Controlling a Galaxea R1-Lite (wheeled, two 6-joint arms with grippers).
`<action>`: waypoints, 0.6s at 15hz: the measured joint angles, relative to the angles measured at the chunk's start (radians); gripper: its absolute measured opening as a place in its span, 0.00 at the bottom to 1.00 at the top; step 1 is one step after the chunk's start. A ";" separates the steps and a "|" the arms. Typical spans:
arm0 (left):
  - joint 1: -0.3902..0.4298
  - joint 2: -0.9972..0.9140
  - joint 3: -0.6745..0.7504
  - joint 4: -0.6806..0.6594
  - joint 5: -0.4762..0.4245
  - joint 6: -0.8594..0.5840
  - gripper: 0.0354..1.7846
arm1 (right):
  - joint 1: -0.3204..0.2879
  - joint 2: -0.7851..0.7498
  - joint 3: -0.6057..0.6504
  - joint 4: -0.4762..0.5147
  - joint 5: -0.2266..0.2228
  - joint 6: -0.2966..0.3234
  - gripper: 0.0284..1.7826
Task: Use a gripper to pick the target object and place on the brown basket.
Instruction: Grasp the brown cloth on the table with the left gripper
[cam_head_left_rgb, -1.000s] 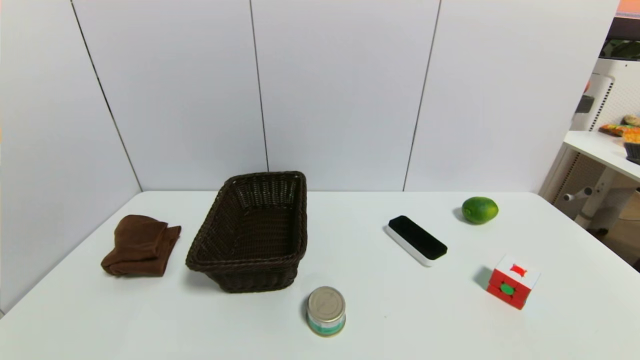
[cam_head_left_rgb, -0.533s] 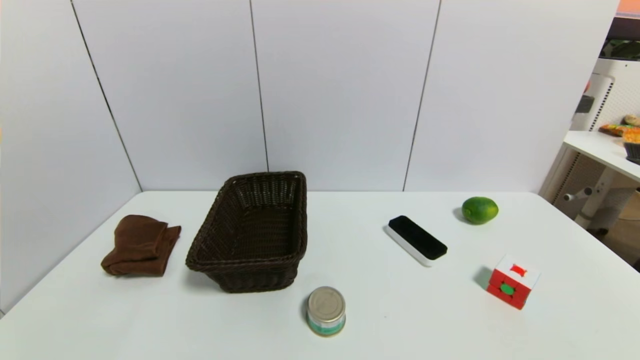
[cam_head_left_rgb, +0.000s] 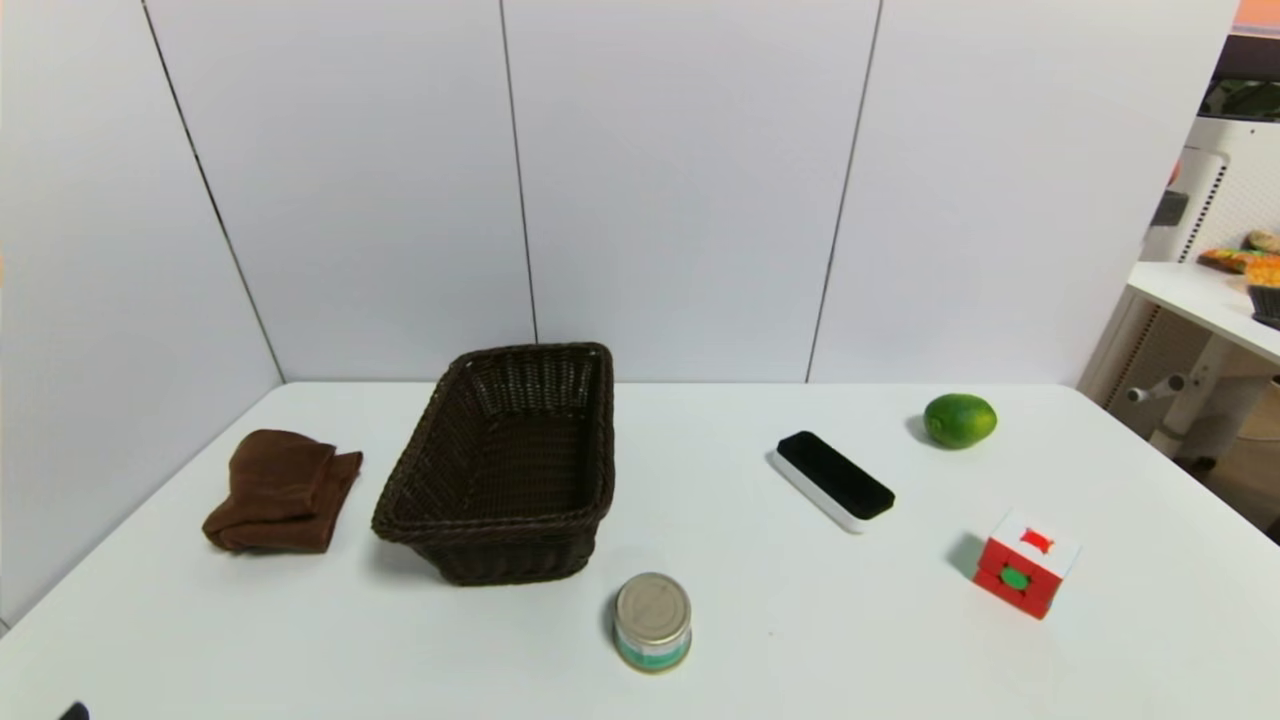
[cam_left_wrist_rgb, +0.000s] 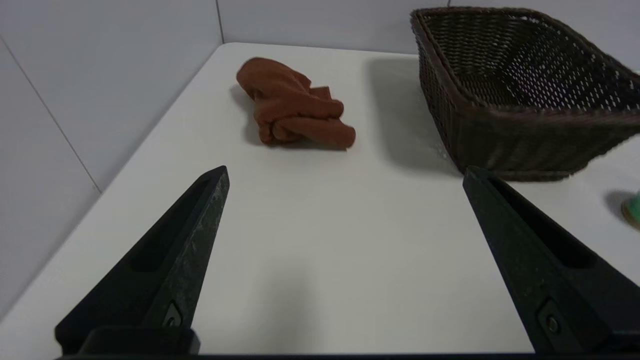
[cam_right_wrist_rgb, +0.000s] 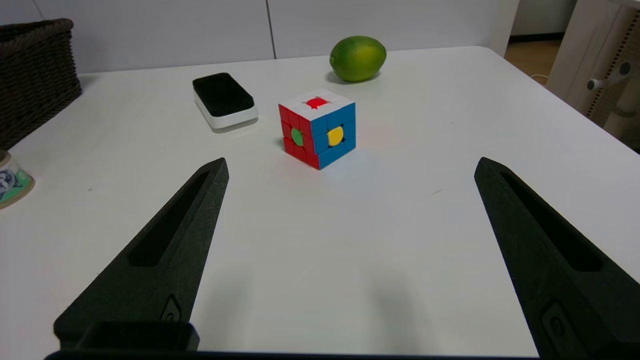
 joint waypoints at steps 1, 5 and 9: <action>0.024 0.110 -0.093 0.002 -0.001 0.002 0.94 | 0.000 0.000 0.000 0.000 0.000 0.000 0.95; 0.100 0.608 -0.504 0.008 -0.002 0.003 0.94 | 0.000 0.000 0.000 0.000 0.000 0.000 0.95; 0.141 1.100 -0.822 0.042 -0.002 0.000 0.94 | 0.000 0.000 0.000 0.000 0.000 0.000 0.95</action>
